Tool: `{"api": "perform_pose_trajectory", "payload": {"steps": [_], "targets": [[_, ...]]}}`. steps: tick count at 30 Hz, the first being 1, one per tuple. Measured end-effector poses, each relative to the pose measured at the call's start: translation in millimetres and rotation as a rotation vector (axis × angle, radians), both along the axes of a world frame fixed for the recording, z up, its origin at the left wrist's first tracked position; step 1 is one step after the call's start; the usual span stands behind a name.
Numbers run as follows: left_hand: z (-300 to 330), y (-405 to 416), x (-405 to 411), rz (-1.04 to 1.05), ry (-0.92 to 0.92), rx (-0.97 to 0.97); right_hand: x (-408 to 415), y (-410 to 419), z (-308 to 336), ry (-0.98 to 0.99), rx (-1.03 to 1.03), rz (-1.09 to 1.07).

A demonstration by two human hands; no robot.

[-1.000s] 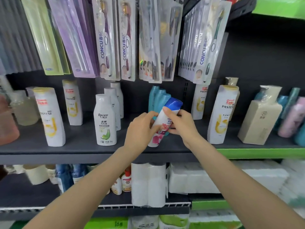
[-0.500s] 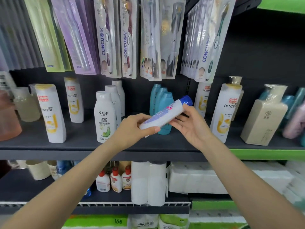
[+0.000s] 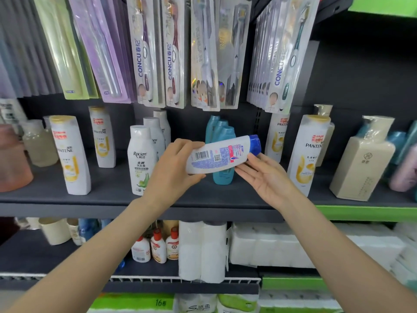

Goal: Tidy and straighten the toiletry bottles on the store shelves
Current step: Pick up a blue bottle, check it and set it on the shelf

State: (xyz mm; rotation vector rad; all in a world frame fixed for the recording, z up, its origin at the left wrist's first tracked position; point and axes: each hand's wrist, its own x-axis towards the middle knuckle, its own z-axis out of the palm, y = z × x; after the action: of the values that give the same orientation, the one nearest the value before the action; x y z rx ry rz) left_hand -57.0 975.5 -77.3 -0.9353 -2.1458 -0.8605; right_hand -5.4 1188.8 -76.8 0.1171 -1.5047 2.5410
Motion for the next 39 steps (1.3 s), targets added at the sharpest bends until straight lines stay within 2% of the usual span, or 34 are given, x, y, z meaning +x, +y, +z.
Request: {"api": "perform_pose_trajectory", "payload": {"steps": [2, 4, 6, 12, 15, 17, 20, 22, 25, 32, 39], "targets": [[0, 0, 2, -0.002, -0.033, 0.024, 1, -1, 2, -0.006, 0.008, -0.005], [2, 0, 4, -0.013, -0.153, 0.053, 4, 0, 3, -0.010, 0.016, -0.024], [4, 0, 6, -0.065, -0.337, 0.091, 6, 2, 3, 0.009, 0.012, -0.014], [7, 7, 15, -0.391, -0.980, 0.249, 5, 1, 9, 0.034, -0.041, 0.014], [2, 15, 15, -0.447, -1.122, 0.247, 2, -1, 18, 0.001, 0.054, -0.116], [1, 23, 11, -0.373, -1.076, 0.211, 1, -4, 23, -0.017, 0.168, -0.227], [8, 34, 3, -0.214, -0.750, 0.082, -1, -11, 31, -0.017, 0.307, -0.355], [15, 42, 2, -0.191, -0.583, 0.084, -5, -16, 34, -0.007, 0.402, -0.430], [21, 53, 2, -0.204, -0.477, 0.109, -11, -19, 31, 0.010, 0.597, -0.531], [9, 60, -8, -0.238, -0.541, 0.208, -16, -11, 28, 0.016, 0.796, -0.487], [3, 58, -17, -0.250, -0.601, 0.235, -18, -7, 27, 0.013, 0.796, -0.415]]}}
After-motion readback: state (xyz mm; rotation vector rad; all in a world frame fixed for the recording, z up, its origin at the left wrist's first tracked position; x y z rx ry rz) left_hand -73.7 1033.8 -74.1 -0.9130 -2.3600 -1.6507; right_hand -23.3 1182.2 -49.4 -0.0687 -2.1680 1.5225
